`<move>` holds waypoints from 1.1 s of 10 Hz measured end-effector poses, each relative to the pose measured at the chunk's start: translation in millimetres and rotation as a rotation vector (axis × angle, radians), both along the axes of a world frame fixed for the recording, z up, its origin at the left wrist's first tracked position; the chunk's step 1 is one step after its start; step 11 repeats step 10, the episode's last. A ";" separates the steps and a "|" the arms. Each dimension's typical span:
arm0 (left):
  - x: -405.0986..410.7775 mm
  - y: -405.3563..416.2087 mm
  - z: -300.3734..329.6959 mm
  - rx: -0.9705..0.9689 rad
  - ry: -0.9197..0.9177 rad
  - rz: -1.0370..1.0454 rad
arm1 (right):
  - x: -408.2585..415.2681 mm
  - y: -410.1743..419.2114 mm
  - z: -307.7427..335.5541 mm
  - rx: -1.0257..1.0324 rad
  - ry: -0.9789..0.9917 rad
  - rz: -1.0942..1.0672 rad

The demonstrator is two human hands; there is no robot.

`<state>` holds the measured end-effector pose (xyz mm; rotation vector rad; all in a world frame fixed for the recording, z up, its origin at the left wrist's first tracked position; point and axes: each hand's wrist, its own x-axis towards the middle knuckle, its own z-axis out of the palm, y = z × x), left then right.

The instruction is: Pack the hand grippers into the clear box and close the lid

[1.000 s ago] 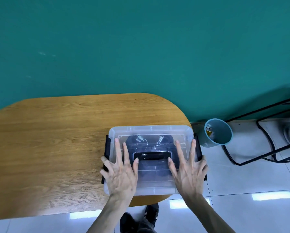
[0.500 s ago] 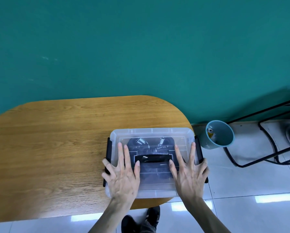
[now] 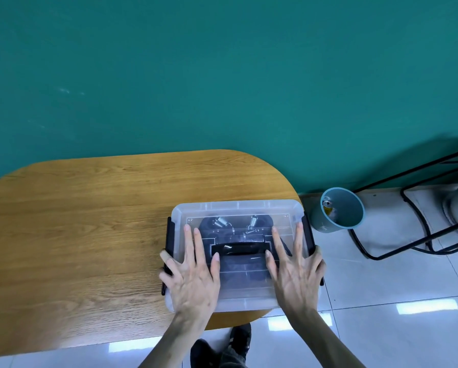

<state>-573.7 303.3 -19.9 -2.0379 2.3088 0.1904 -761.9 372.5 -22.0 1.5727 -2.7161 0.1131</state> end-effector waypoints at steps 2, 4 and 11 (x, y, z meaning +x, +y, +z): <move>-0.1 -1.5 1.6 0.017 -0.019 0.002 | 0.5 -0.1 -1.7 -0.015 0.051 0.004; 10.9 -8.1 13.9 0.159 -0.049 -0.072 | 1.6 -1.4 14.9 0.114 -0.001 0.022; 39.2 -94.3 217.4 -0.161 -0.031 -0.481 | -5.7 -70.9 209.8 -0.093 0.174 0.422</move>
